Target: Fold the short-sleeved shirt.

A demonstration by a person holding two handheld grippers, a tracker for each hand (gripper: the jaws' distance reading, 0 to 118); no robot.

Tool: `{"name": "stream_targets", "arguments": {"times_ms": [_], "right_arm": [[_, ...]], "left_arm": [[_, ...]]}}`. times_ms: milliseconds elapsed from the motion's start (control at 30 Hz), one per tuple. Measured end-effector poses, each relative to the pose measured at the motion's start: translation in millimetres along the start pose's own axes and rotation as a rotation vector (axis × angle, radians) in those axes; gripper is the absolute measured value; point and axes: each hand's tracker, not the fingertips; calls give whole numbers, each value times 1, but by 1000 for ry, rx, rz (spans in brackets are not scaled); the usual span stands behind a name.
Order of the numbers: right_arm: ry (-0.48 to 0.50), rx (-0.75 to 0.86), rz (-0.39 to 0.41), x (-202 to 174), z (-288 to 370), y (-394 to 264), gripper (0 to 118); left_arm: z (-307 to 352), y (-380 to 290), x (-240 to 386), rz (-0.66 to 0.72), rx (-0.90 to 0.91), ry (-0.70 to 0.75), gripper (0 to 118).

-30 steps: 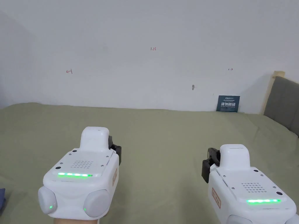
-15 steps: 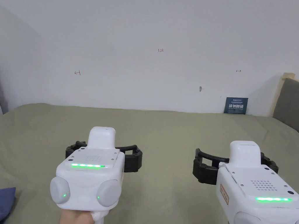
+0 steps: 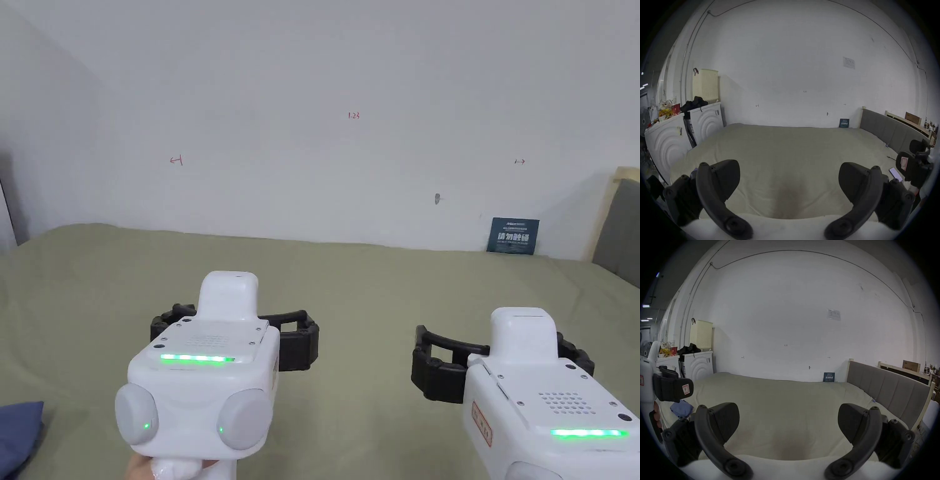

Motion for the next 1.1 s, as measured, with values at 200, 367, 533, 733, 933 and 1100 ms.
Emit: {"name": "stream_targets", "arguments": {"times_ms": [200,367,533,733,933,1100], "right_arm": [[-2,-3,5,-1,0,0,118],[-1,-5,-5,-1,0,-1,118],[-1,5,8,0,1,2,118],[-9,16,-10,2,5,3,118],[-7,10,-9,1,6,2,118],[-3,3,-16,0,6,0,118]], "left_arm": [[8,2,-1,-33,27,-15,118],[10,8,1,-30,-24,-20,118],[9,12,-5,11,-25,-39,118],[14,10,-5,4,15,-44,118],[9,2,2,-36,46,39,118],[3,6,7,-45,4,82,118]]}}
